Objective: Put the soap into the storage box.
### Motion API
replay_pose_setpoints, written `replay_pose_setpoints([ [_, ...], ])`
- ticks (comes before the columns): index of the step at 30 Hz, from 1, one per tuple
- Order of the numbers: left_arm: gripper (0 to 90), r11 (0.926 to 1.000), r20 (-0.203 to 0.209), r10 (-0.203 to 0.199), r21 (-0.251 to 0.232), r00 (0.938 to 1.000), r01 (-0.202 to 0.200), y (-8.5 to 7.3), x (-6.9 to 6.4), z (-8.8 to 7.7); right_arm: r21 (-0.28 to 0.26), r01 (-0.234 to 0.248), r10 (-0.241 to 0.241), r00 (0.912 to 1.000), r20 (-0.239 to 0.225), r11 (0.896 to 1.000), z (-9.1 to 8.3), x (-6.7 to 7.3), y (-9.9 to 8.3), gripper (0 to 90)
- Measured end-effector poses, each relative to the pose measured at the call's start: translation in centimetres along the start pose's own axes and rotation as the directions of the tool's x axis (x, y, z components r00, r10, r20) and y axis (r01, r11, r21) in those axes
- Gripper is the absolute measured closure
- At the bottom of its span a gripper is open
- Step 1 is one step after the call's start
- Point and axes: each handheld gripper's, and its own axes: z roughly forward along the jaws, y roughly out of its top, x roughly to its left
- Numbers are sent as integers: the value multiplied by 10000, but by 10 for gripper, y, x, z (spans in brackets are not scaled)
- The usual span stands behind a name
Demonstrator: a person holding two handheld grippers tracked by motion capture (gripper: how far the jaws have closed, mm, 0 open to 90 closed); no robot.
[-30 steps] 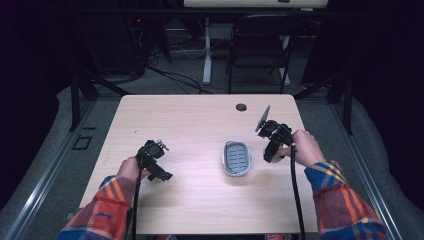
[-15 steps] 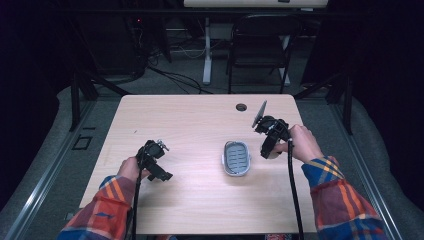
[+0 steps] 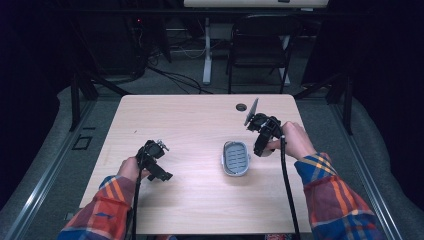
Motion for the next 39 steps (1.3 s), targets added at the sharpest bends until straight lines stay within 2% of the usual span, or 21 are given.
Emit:
replay_pose_setpoints([
  [19,0,10000,21,25,33,10000,-25,0,0,0,-28,437,-437,9990,-105,9990,2,11,21,229],
  [22,0,10000,16,10,46,10000,-10,0,0,1,-206,443,-446,9988,-192,9988,5,14,24,228],
  [32,0,10000,43,44,24,10000,-44,0,0,0,-167,770,-775,9963,-364,9969,15,27,41,229],
  [39,0,10000,58,30,48,10000,-31,0,0,0,-147,844,-850,9953,-456,9963,20,29,47,229],
])
